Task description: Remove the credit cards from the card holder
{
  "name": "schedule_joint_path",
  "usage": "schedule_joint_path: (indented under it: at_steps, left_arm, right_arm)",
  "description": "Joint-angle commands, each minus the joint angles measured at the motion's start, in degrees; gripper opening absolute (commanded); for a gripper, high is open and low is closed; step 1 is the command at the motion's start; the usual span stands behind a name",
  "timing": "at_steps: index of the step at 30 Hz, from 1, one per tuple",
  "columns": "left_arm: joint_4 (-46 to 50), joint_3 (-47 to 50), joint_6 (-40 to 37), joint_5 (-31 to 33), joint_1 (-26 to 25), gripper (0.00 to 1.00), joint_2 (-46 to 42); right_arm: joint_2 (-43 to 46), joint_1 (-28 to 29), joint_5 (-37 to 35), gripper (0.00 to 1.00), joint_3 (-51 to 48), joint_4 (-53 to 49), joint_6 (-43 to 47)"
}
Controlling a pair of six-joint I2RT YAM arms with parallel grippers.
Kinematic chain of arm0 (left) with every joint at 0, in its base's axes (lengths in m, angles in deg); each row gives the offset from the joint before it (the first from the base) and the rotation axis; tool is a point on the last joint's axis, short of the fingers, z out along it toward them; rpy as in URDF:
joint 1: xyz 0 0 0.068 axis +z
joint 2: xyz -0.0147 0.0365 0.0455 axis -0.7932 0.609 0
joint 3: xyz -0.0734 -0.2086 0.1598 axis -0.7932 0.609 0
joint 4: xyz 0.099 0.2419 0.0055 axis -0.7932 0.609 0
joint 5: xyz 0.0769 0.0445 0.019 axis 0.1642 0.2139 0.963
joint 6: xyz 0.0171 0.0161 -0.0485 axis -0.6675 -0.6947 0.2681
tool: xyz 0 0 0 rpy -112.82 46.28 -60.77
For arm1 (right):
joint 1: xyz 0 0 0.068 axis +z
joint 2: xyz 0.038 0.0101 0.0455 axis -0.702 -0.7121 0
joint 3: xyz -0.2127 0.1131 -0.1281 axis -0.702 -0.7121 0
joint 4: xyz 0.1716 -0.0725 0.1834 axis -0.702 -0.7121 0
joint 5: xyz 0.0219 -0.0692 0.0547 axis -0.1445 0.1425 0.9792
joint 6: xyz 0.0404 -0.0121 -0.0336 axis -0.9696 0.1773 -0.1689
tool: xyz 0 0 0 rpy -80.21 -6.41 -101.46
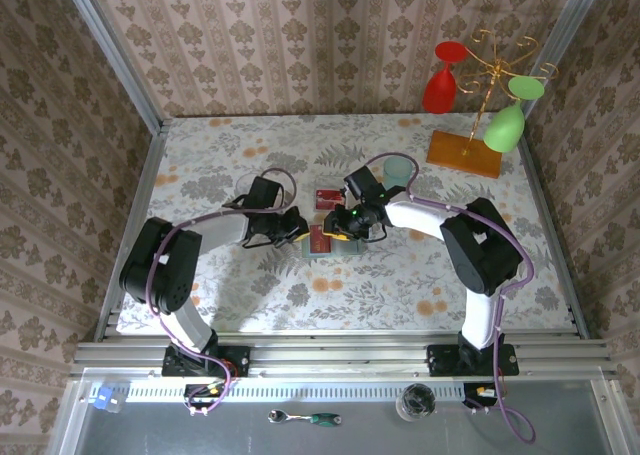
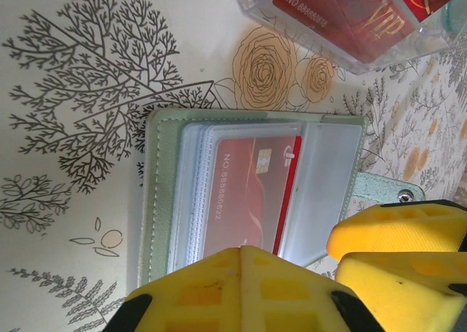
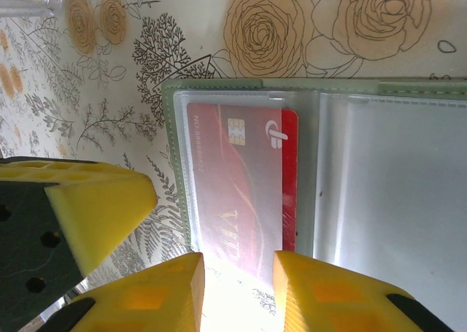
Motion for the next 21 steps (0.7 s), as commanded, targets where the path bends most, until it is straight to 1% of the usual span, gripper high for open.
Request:
schedule_joint_path:
  at_steps: [1,6,9,21]
  left_arm:
    - [-2.56,1.43,-0.68,-1.32,0.20,0.04,0.34]
    - [-4.73,1.87,-0.32,-2.96,0.18,0.02,1.78]
    - [-4.31,2.35,-0.40,-2.39,0.18,0.00,2.19]
    - [-1.56,2.91,-1.89,-0.49,0.58,0.00,3.69]
  right_arm:
    - [-1.38,0.33,0.56,0.31,1.71,-1.44,-0.27]
    - [-1.97,0.51,0.47,0.31,2.80,-2.16,-0.14]
    - [-2.67,0.73,0.57,0.31,3.83,-3.00,0.24]
    - [-4.62,1.38,1.34,0.31,5.16,-3.41,0.50]
